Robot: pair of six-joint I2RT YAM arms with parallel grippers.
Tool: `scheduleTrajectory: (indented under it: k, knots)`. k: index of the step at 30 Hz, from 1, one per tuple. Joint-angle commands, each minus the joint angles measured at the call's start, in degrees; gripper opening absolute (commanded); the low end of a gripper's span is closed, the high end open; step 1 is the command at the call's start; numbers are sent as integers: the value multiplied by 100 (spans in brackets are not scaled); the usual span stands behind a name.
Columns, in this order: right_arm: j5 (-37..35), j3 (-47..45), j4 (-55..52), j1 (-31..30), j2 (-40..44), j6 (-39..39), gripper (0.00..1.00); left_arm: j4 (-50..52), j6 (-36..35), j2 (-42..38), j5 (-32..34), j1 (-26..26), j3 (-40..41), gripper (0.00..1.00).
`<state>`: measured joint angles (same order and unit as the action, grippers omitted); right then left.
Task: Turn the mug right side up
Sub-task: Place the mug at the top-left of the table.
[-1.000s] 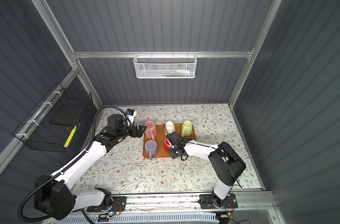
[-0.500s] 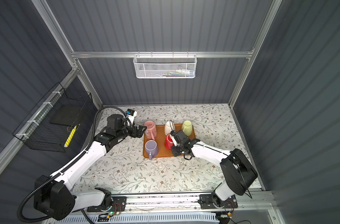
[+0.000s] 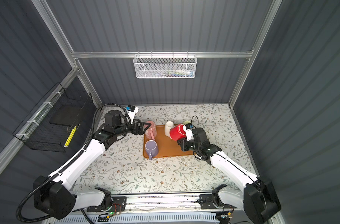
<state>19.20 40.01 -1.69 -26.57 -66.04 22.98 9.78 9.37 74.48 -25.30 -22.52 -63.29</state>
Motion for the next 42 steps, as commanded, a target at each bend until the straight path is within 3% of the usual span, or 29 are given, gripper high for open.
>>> scheduleTrajectory:
  k: [1, 6, 11, 15, 25, 34, 42]
  knots:
    - [538, 75, 1075, 56, 376, 366, 0, -442, 416, 194, -1545, -26, -326, 94]
    - [787, 249, 1371, 56, 525, 516, 0, -844, 762, 441, -2407, -179, -427, 94]
    - [1029, 327, 1764, 55, 521, 677, 0, -1894, 1463, 513, -2782, -376, -277, 95]
    - [1126, 287, 2128, 42, 446, 846, 0, -2357, 1786, 604, -2855, -534, -268, 94]
    - [1395, 375, 2808, -22, 312, 1128, 0, -2428, 1864, 955, -2813, -856, -295, 93]
    - [1491, 348, 3061, -47, -55, 1248, 0, -3394, 2333, 986, -2870, -1037, -143, 91]
    - [1568, 438, 3168, -88, -154, 1253, 0, -4105, 2798, 1222, -3015, -1072, 17, 74]
